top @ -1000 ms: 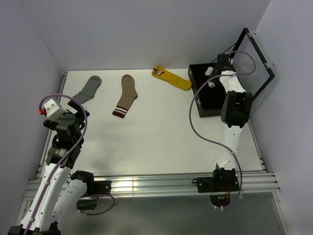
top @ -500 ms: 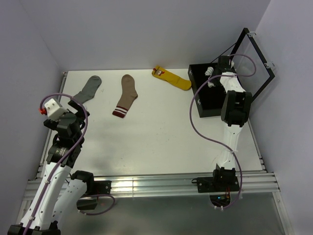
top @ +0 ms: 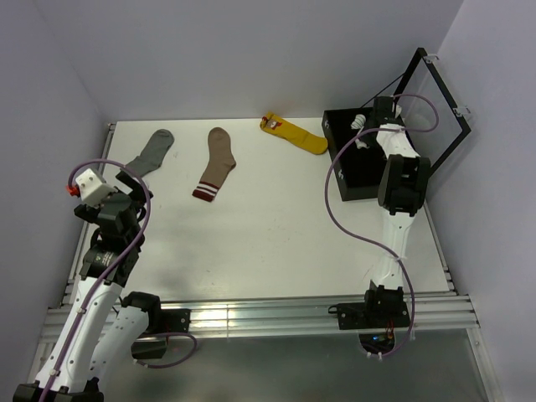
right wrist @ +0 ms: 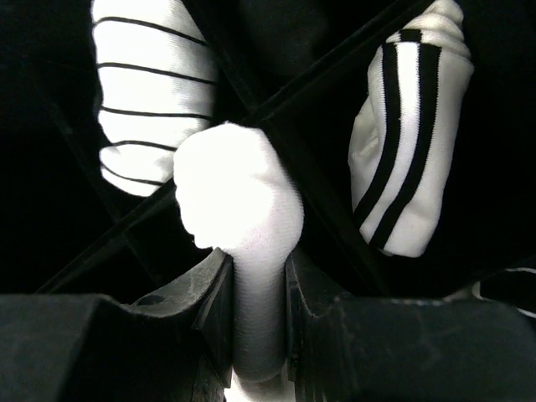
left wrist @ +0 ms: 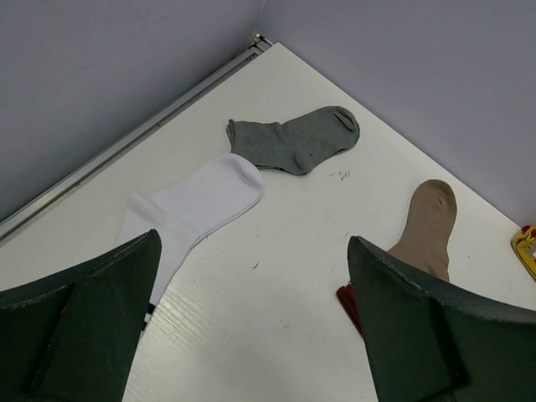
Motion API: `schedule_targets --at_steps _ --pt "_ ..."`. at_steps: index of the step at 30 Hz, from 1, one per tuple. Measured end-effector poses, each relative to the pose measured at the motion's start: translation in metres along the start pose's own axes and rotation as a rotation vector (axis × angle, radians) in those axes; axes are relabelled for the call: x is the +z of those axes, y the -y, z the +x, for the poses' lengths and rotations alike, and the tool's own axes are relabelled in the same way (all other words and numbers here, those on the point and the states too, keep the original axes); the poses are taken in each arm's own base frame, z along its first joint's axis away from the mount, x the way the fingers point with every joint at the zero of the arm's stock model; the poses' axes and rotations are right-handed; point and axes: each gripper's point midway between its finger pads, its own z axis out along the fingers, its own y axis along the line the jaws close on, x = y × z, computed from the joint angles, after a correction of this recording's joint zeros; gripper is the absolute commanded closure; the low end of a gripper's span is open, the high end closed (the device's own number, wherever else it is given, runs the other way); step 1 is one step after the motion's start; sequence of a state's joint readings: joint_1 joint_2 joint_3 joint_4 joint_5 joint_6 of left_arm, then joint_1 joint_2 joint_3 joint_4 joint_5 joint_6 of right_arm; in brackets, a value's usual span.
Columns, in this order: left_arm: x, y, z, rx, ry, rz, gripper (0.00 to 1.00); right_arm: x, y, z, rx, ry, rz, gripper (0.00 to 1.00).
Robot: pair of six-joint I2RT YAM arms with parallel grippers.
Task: Roll the socks
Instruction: Place the sock in the storage box.
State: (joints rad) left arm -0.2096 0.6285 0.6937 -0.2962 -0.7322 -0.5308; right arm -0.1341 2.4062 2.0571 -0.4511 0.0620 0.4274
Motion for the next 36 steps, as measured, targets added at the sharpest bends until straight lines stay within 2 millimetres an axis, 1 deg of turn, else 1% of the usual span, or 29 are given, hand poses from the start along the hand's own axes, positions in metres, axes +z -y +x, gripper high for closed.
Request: schedule_targets --at_steps 4,12,14,16,18,19,22,24,26,30,36 --pt "0.000 0.000 0.000 -0.001 0.001 0.000 0.02 0.005 0.002 0.003 -0.004 -0.014 0.006 0.99" --pt "-0.001 0.000 -0.001 -0.003 0.004 0.000 0.02 0.005 0.001 0.005 -0.030 -0.047 -0.004 0.92" --pt "-0.001 -0.001 -0.001 -0.002 0.004 -0.001 0.02 0.006 0.001 0.006 -0.037 -0.060 -0.005 0.90" --pt "-0.001 -0.001 -0.001 -0.003 0.004 -0.002 0.02 0.008 0.000 0.008 -0.049 -0.074 -0.013 0.84" --pt "-0.001 -0.001 -0.001 -0.003 0.005 -0.003 0.02 0.009 -0.001 0.009 -0.057 -0.085 -0.021 0.81" --pt "-0.001 -0.001 -0.001 -0.003 0.005 -0.003 0.02 0.009 -0.001 0.009 -0.061 -0.089 -0.024 0.75" --pt "-0.001 -0.001 -0.001 -0.002 0.004 -0.004 0.02 0.009 -0.003 0.010 -0.074 -0.101 -0.040 0.69" --pt "0.000 -0.001 -0.001 -0.001 0.003 -0.004 0.02 0.009 -0.004 0.011 -0.079 -0.105 -0.053 0.67" --pt "0.000 -0.001 -0.001 -0.001 0.003 -0.005 0.02 0.010 -0.006 0.011 -0.082 -0.096 -0.069 0.61" --pt "0.000 -0.001 0.000 0.001 0.001 -0.005 0.02 0.006 -0.011 0.010 -0.084 -0.056 -0.115 0.56" --pt "0.000 -0.001 0.000 0.001 0.001 -0.005 0.02 0.004 -0.013 0.007 -0.080 -0.031 -0.130 0.54"
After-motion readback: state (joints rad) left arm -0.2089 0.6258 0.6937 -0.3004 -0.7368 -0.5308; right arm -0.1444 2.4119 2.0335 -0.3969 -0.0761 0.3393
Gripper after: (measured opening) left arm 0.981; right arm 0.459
